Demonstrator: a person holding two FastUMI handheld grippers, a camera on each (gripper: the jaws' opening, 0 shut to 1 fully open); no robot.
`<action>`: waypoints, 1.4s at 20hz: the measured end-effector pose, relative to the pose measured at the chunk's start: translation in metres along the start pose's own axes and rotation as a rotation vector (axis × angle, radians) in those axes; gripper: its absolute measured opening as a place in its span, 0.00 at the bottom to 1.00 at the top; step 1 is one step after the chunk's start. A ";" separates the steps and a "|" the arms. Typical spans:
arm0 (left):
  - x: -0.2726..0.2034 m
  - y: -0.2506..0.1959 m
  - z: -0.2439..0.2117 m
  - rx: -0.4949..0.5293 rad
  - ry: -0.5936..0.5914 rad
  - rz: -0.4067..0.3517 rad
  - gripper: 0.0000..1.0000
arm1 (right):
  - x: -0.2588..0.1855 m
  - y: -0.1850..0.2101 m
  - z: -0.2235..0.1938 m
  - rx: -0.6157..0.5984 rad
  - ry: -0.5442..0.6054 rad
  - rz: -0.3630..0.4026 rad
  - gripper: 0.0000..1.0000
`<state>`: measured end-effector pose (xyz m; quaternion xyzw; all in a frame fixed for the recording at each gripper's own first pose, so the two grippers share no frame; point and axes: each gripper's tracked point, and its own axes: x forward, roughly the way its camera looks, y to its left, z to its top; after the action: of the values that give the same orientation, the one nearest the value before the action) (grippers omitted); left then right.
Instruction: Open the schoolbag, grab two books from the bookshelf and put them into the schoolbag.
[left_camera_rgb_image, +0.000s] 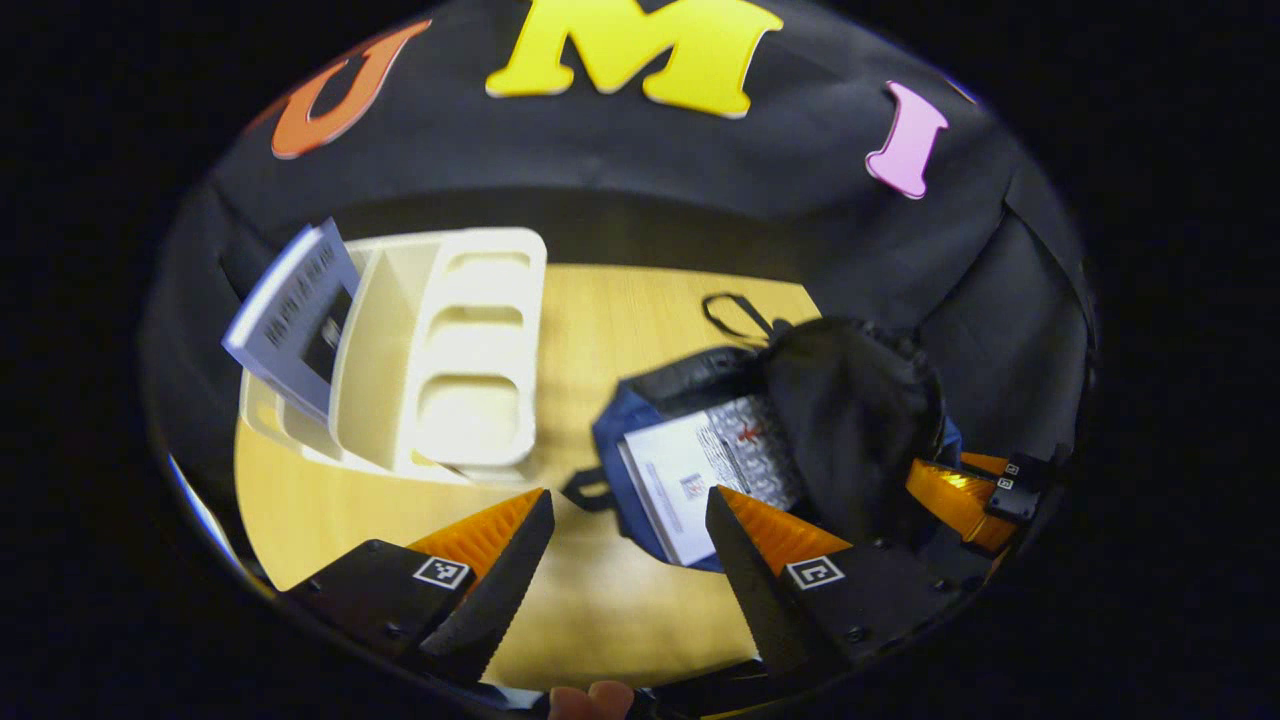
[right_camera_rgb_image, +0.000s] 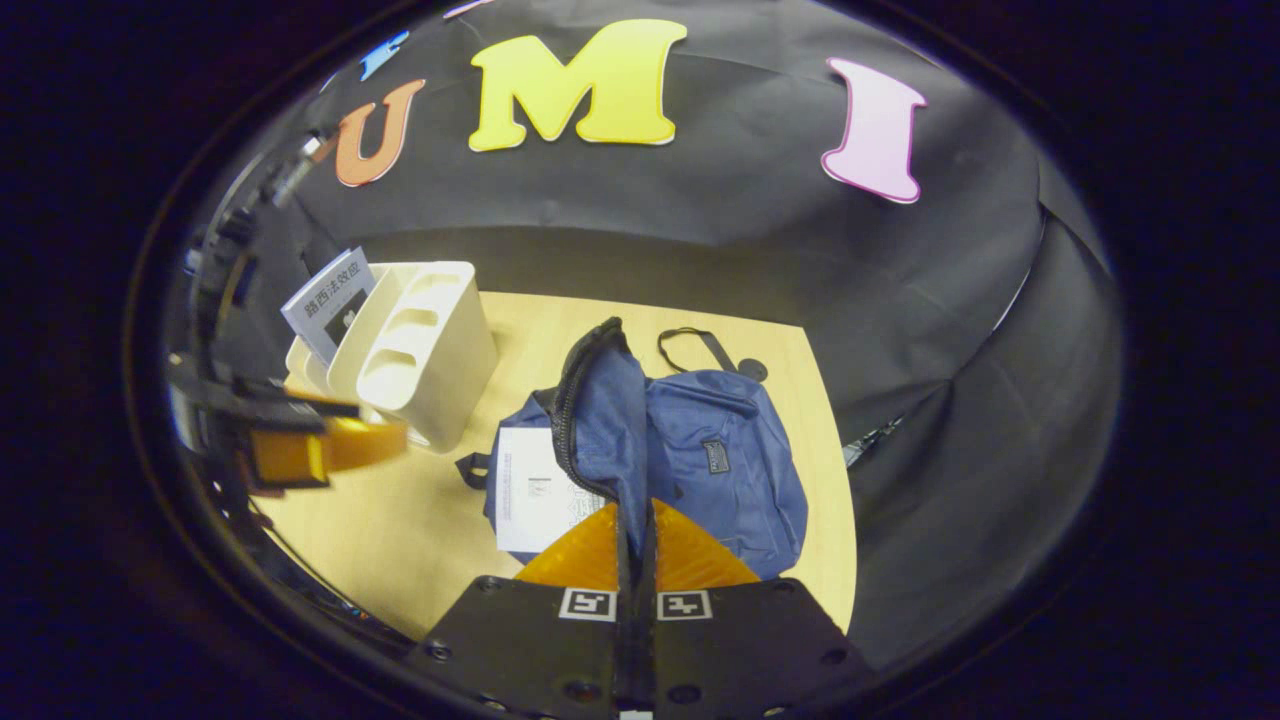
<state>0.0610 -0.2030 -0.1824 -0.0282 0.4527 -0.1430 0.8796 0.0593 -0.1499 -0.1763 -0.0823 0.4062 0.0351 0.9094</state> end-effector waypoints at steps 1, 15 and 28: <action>-0.011 0.016 0.015 0.027 -0.057 0.044 0.98 | 0.000 0.001 -0.001 0.001 0.000 0.000 0.00; -0.035 0.220 0.089 -0.104 -0.061 0.183 0.98 | 0.001 0.000 0.004 0.011 0.010 -0.009 0.00; 0.051 0.266 0.068 -0.154 0.185 0.144 0.98 | 0.000 -0.018 0.004 0.037 0.027 -0.044 0.00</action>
<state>0.2036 0.0323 -0.2301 -0.0496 0.5423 -0.0462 0.8374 0.0645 -0.1673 -0.1714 -0.0750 0.4171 0.0064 0.9057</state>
